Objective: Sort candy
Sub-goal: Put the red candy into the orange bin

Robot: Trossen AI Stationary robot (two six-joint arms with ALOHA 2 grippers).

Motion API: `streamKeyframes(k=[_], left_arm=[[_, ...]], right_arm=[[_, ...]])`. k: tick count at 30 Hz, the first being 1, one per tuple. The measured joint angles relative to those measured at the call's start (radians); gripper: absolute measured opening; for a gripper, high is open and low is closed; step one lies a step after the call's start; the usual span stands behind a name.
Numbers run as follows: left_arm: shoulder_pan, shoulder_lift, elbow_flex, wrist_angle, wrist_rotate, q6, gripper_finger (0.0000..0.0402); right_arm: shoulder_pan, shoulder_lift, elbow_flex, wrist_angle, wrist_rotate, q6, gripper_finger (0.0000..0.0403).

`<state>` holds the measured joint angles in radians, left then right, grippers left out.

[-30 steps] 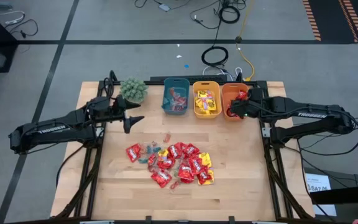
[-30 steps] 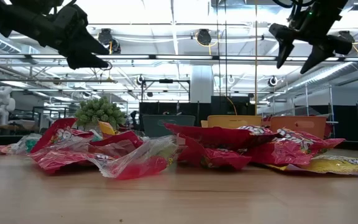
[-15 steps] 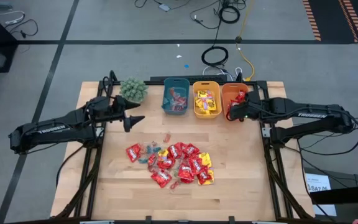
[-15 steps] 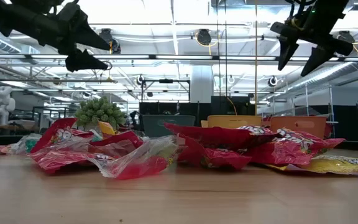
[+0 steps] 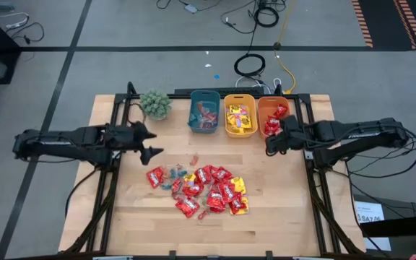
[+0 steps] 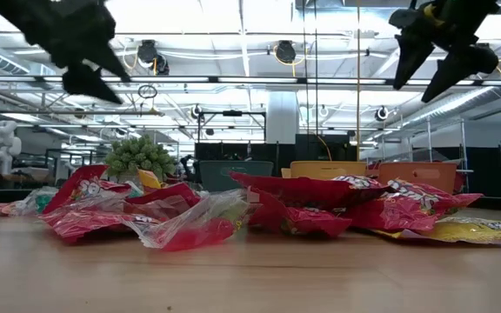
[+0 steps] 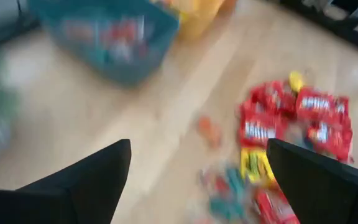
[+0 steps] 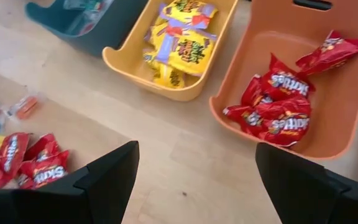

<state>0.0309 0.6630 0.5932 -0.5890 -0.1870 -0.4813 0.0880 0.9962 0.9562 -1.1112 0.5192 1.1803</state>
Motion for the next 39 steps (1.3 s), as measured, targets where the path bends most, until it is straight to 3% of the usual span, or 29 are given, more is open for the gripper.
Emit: streamKeyframes(k=[5,10,16,23,33,36,39], left_arm=[[-0.064,0.135,0.0,-0.214,0.031,-0.305,0.0384],[-0.097,0.283,-0.03,-0.262,0.111,-0.424,0.0384],[-0.136,0.395,-0.036,-0.223,0.136,-0.51,0.0384],[-0.254,0.486,-0.035,-0.134,0.172,-0.609,0.0384],[-0.342,0.712,-0.028,-0.128,0.133,-0.578,0.0383],[-0.355,0.743,-0.024,-0.121,0.13,-0.582,0.0366],[-0.367,0.74,-0.024,-0.118,0.125,-0.604,0.0321]], right_arm=[[0.05,0.003,0.0,0.001,0.007,0.011,0.0313],[0.083,0.015,0.0,0.006,0.008,0.013,0.0313],[0.135,0.04,0.0,0.009,0.033,0.049,0.0313],[0.195,0.089,0.0,0.007,0.035,0.065,0.0313],[0.241,0.151,0.0,0.0,0.037,0.08,0.0313],[0.242,0.163,0.0,-0.006,0.056,0.084,0.0313],[0.242,0.17,0.0,-0.008,0.068,0.084,0.0313]])
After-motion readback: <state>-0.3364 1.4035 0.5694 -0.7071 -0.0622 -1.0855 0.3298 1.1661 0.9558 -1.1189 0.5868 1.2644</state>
